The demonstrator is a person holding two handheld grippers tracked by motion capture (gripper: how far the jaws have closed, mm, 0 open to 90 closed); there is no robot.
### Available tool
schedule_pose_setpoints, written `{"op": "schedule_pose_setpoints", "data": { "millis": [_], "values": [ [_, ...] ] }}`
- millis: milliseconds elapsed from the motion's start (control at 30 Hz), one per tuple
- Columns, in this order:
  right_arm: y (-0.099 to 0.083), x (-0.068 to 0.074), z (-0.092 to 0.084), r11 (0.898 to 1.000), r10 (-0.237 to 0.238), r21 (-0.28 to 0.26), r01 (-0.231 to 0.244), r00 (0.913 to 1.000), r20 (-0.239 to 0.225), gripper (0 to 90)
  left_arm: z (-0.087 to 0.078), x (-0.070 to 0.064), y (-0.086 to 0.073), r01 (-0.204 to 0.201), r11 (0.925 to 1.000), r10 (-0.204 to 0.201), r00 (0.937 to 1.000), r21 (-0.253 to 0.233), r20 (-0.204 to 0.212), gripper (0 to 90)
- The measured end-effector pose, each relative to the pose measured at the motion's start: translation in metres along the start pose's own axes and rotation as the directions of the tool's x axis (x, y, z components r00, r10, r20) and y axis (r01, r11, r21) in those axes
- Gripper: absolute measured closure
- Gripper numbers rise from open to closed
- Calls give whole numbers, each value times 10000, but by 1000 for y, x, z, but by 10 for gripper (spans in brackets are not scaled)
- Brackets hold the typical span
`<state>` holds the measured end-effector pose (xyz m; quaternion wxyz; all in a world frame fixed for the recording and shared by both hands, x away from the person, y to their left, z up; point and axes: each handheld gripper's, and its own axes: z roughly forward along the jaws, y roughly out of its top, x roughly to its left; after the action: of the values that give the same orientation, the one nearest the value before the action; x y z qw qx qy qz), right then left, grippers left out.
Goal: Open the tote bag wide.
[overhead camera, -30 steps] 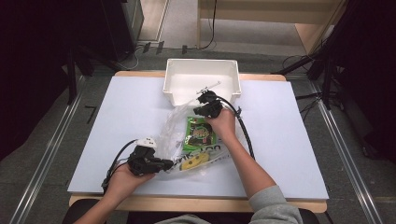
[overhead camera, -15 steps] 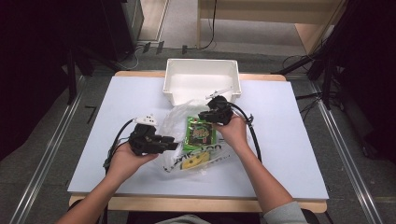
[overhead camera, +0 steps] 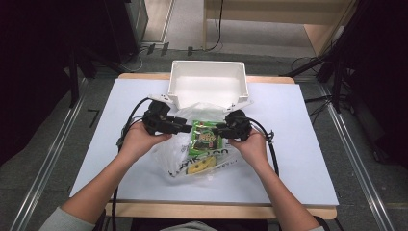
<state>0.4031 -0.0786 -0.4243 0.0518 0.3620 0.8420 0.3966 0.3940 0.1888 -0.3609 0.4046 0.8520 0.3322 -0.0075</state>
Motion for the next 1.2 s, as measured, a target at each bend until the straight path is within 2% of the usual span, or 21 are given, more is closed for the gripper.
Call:
{"op": "schedule_pose_setpoints", "data": {
  "millis": [100,200,400,500,567,600,700,800,900,1033,1200],
  "values": [
    [-6,3,-5,10000,-22,-72,21,10000,-66,706,6,5,10,-79,10000,79,10000,9,-56,577],
    [-11,5,-9,9999,-20,-111,19,10000,-75,705,11,11,20,-132,9999,132,9993,1,-352,613],
    [-22,7,-17,9995,193,-246,-197,9997,-176,697,22,23,37,85,9998,-100,9970,-193,-773,710],
    [-25,8,-21,9991,249,-329,-254,9996,-134,700,29,26,47,23,9994,-56,9952,-339,-981,767],
    [-26,9,-23,9990,212,-389,-215,9997,-90,707,36,28,54,-89,9999,73,9926,-126,-1210,798],
    [-26,10,-24,9989,162,-446,-163,9999,-29,712,39,29,56,-143,9999,130,9926,-95,-1211,850],
    [-27,11,-28,9983,127,-562,-127,9999,-2,740,51,34,63,-122,9997,144,9924,189,-1221,900],
    [-27,12,-31,9980,66,-631,-66,10000,-7,777,67,40,64,92,9994,-52,9934,346,-1145,900],
    [-29,14,-32,9982,92,-589,-92,10000,-16,789,81,43,61,-60,9985,130,9916,545,-1288,900],
    [-33,14,-32,9985,130,-537,-130,9999,2,793,97,47,56,-92,9972,185,9918,740,-1263,900],
    [-37,13,-29,9987,183,-468,-181,9998,48,795,110,58,44,284,9970,-188,9912,716,-1313,900]
  ]
}}
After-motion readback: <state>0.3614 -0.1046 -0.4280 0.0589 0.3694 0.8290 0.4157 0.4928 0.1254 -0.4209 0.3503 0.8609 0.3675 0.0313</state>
